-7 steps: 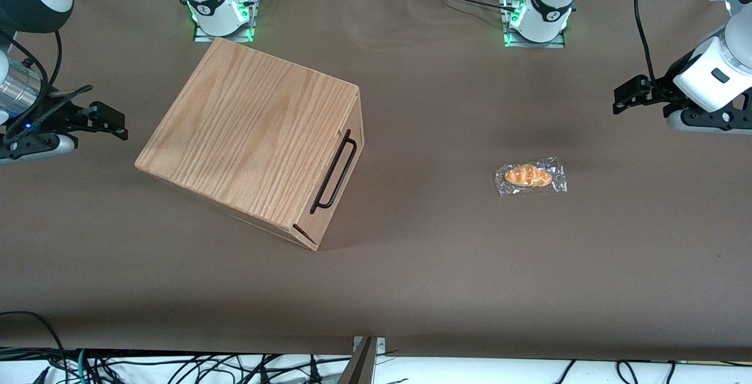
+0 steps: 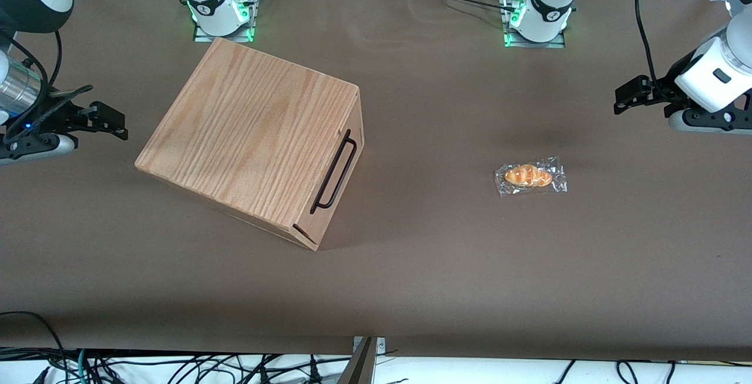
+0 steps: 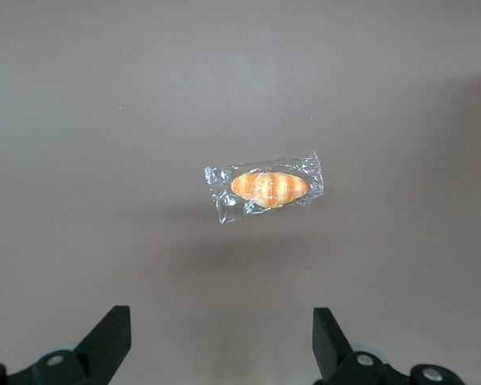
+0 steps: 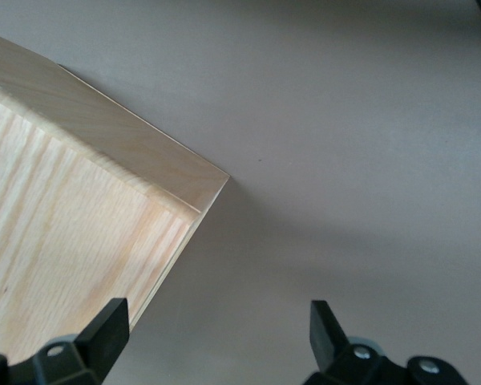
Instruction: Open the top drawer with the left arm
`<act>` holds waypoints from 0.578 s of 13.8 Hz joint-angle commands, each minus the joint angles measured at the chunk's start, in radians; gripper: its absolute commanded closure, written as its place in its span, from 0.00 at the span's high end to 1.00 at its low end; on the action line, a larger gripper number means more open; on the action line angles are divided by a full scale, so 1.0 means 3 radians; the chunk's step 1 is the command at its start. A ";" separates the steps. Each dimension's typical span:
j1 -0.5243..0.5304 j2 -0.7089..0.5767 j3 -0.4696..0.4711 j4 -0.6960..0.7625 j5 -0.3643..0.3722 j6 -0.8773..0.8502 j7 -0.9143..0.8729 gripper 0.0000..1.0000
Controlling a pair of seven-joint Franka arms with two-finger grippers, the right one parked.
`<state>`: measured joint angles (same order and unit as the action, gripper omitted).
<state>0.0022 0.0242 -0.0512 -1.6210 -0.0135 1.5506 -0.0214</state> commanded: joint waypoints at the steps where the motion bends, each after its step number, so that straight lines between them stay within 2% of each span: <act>1: 0.0008 0.0057 -0.0019 0.0111 0.0106 -0.0050 0.0025 1.00; 8: 0.0029 0.0093 -0.0019 0.0111 0.0081 -0.0050 -0.0005 1.00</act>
<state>0.0042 0.0257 -0.0504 -1.6209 -0.0135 1.5506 -0.0223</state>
